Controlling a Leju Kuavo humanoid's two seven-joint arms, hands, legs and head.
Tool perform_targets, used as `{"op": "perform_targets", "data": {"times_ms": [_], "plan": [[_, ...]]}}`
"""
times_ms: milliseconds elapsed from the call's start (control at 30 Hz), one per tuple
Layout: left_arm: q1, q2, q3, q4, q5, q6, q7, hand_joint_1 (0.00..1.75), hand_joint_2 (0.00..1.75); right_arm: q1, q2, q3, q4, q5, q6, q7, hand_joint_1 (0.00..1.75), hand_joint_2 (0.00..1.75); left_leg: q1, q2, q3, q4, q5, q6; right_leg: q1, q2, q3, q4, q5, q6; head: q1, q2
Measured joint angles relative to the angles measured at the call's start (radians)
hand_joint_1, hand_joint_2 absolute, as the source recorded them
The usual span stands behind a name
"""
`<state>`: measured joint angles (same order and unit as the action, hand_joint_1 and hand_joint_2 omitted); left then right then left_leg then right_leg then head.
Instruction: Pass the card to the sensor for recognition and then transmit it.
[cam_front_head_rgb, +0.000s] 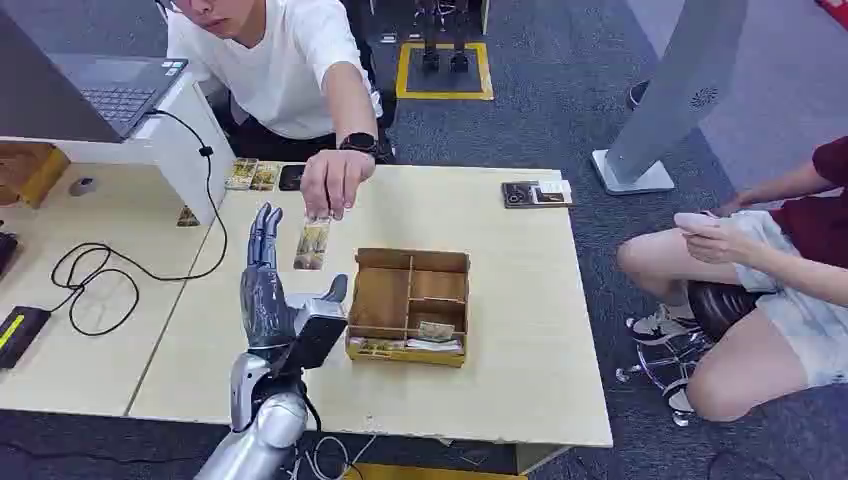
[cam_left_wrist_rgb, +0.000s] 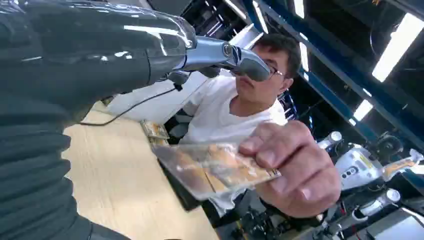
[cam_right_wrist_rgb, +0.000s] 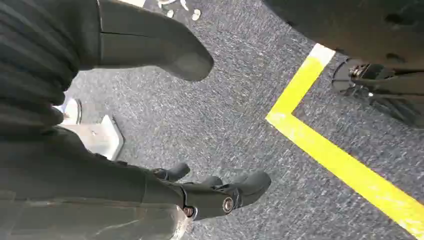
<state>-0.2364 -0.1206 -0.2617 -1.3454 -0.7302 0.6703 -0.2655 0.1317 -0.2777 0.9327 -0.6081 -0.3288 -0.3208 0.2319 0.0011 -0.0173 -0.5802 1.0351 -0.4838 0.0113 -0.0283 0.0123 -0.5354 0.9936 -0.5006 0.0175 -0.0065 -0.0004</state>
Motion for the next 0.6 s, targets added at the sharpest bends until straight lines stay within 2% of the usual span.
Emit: {"op": "perform_targets", "data": {"times_ms": [133,333,367,400,600], "plan": [[-0.023,-0.045,0.045,0.033,-0.113,0.0,-0.008,0.0,1.75,-0.011,0.0,0.017,0.015,-0.003,0.008,-0.002,0.0,1.75,0.0,0.0,0.0,0.0,0.0,0.0,0.0,0.0,0.0,0.0,0.0,0.0,0.0,0.0],[-0.053,-0.096,0.103,0.066,-0.219,0.0,-0.021,0.0,1.75,-0.027,0.001,0.039,0.045,-0.02,0.024,-0.022,0.0,1.75,0.0,0.0,0.0,0.0,0.0,0.0,0.0,0.0,0.0,0.0,0.0,0.0,0.0,0.0],[-0.056,-0.103,0.112,0.072,-0.231,0.0,-0.021,1.54,1.75,-0.029,0.002,0.042,0.052,-0.022,0.025,-0.023,0.0,1.75,0.0,0.0,0.0,0.0,0.0,0.0,0.0,0.0,0.0,0.0,0.0,0.0,0.0,0.0],[-0.057,-0.108,0.117,0.075,-0.236,0.0,-0.021,1.75,1.75,-0.031,0.002,0.043,0.056,-0.023,0.025,-0.025,0.0,1.75,0.0,0.0,0.0,0.0,0.0,0.0,0.0,0.0,0.0,0.0,0.0,0.0,0.0,0.0],[-0.059,-0.136,0.156,0.085,-0.258,0.0,-0.066,1.75,1.75,-0.04,0.006,0.058,0.084,-0.039,0.031,-0.041,0.0,1.75,0.0,0.0,0.0,0.0,0.0,0.0,0.0,0.0,0.0,0.0,0.0,0.0,0.0,0.0]]}}
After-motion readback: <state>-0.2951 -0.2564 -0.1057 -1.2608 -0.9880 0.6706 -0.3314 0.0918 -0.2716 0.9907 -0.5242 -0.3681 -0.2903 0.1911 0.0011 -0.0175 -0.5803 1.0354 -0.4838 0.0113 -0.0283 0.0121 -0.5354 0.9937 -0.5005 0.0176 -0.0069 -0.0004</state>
